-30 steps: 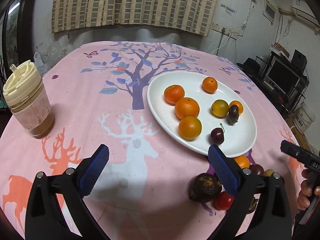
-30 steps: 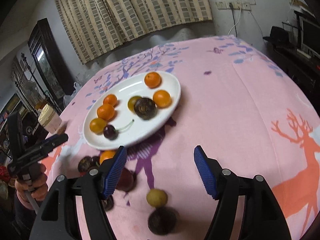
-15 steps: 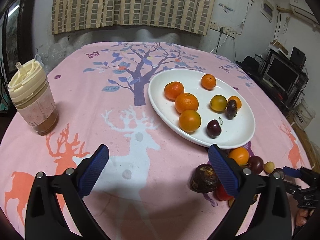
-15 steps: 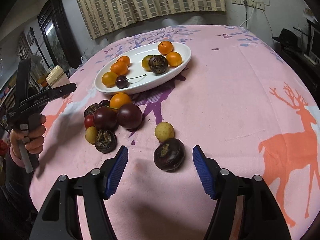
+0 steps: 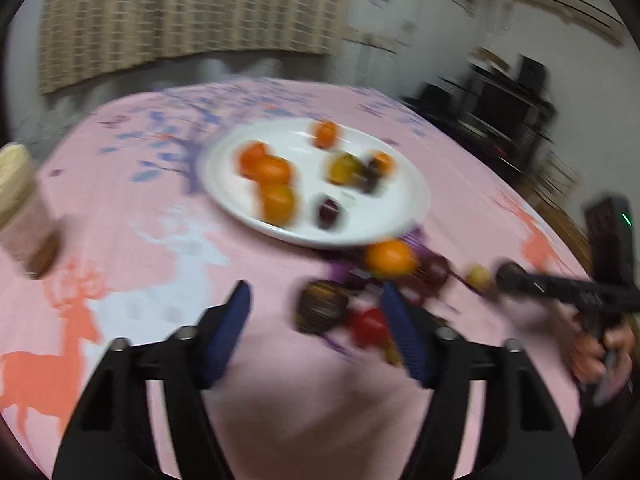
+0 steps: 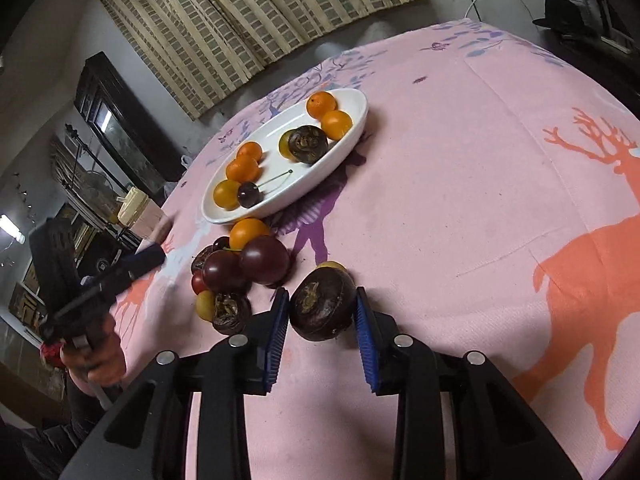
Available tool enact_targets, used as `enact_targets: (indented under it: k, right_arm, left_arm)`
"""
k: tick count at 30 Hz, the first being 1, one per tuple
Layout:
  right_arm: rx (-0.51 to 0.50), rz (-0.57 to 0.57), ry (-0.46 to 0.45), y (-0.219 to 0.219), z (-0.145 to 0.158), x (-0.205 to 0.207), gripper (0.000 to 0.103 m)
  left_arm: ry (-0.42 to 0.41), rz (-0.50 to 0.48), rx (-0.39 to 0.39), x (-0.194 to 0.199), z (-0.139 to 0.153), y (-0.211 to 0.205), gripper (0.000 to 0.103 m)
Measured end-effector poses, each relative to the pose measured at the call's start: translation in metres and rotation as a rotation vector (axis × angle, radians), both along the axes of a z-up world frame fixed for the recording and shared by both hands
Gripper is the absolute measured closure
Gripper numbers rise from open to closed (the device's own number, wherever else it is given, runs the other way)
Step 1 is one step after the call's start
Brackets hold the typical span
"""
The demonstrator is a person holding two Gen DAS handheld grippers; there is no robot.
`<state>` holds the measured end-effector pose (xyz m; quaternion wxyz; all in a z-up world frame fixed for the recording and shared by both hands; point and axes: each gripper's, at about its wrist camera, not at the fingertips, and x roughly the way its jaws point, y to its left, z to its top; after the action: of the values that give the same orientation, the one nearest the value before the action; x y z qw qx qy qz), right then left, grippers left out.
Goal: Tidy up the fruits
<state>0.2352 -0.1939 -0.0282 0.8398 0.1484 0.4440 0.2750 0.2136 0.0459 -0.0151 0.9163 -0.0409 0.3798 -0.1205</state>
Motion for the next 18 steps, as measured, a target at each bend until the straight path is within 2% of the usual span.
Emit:
enact_targets:
  k: [2, 5, 7, 10, 14, 18]
  right_arm:
    - [0.003, -0.003, 0.007, 0.000, 0.000, 0.002, 0.070]
    - [0.013, -0.006, 0.009, -0.002, 0.000, 0.002, 0.070]
    - [0.018, -0.002, 0.005, -0.002, 0.000, 0.002, 0.070]
    - [0.026, -0.002, 0.004, -0.005, 0.001, 0.002, 0.070]
    - [0.035, 0.003, -0.003, -0.006, 0.001, 0.001, 0.070]
    - [0.040, 0.006, -0.004, -0.006, 0.001, 0.000, 0.070]
  left_arm:
    - [0.013, -0.105, 0.006, -0.008, -0.003, -0.027, 0.055]
    - [-0.018, -0.213, 0.066, -0.022, -0.005, -0.065, 0.056]
    - [-0.004, -0.255, 0.095, -0.024, -0.011, -0.083, 0.059]
    - [0.060, -0.271, 0.140, -0.017, -0.025, -0.098, 0.068]
    - [0.076, -0.232, 0.147, -0.009, -0.028, -0.099, 0.068]
    - [0.083, -0.203, 0.229, 0.002, -0.029, -0.101, 0.072]
